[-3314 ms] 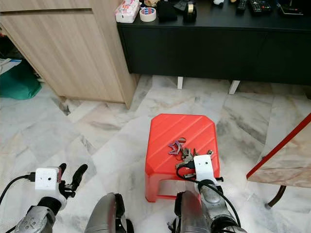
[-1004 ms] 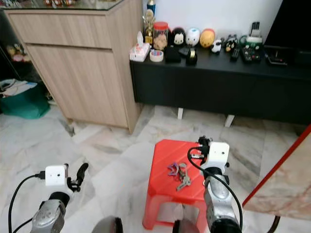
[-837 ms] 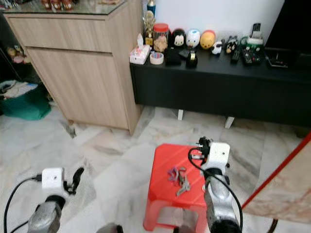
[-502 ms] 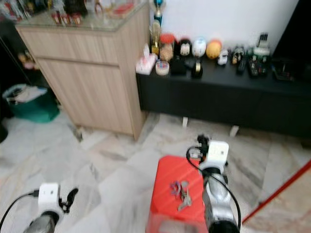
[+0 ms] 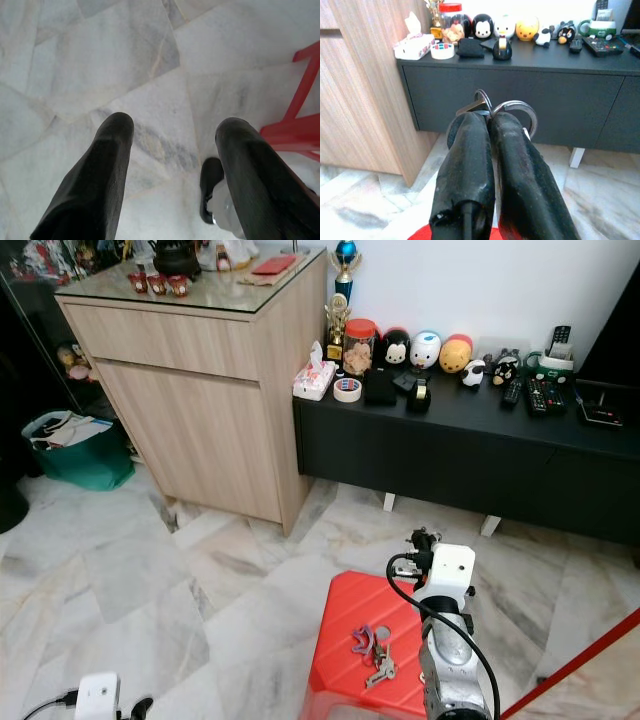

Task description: Hang keys on a hook

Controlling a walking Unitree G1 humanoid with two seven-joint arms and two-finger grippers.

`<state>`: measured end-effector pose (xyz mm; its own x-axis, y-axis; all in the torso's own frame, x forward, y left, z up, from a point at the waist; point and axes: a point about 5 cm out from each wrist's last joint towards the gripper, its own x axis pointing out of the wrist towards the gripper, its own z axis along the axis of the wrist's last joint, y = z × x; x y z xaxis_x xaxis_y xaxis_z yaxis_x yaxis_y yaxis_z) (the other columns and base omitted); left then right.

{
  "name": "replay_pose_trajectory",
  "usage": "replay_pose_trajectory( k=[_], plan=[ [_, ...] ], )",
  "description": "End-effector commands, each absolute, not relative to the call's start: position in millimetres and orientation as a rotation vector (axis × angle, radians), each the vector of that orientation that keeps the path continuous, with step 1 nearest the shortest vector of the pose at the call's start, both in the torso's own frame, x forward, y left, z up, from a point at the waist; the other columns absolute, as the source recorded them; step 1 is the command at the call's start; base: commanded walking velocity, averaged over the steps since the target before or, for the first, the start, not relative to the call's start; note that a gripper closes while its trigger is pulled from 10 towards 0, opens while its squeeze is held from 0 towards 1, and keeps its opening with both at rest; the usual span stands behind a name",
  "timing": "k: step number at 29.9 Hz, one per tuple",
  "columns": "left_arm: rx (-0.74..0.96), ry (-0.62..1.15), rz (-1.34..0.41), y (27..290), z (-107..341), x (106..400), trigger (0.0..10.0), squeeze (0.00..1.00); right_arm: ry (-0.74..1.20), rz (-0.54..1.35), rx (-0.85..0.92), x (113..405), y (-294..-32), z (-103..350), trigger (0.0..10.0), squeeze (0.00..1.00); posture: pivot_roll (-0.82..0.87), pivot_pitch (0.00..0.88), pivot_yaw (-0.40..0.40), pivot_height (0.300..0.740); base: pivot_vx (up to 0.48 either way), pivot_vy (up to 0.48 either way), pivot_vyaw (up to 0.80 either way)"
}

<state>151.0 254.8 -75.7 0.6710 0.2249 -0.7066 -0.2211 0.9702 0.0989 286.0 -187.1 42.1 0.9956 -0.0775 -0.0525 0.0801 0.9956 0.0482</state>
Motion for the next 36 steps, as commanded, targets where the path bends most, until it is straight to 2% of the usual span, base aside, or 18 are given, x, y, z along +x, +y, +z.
replay_pose_trajectory(
  k=[1, 19, 36],
  plan=[
    [0.006, 0.804, 0.251, 253.9, -76.7, 150.1, 10.0, 0.0, 0.034, -0.081, 0.042, 289.1, -188.8, 47.5, 10.0, 0.0, 0.01, 0.0, -0.003, 0.74, 0.0, 0.0, 0.0],
    [-0.008, 0.809, 0.199, 242.9, -79.1, 153.1, 10.0, 0.0, 0.063, -0.036, 0.04, 290.8, -176.8, 43.5, 10.0, 0.0, 0.02, 0.0, -0.008, 0.74, 0.0, 0.0, 0.0],
    [-0.016, 0.832, 0.202, 240.2, -81.8, 150.6, 10.0, 0.0, 0.063, -0.041, 0.031, 296.3, -179.6, 47.3, 10.0, 0.0, 0.02, 0.0, -0.021, 0.74, -0.247, 0.0, 0.0]
  ],
)
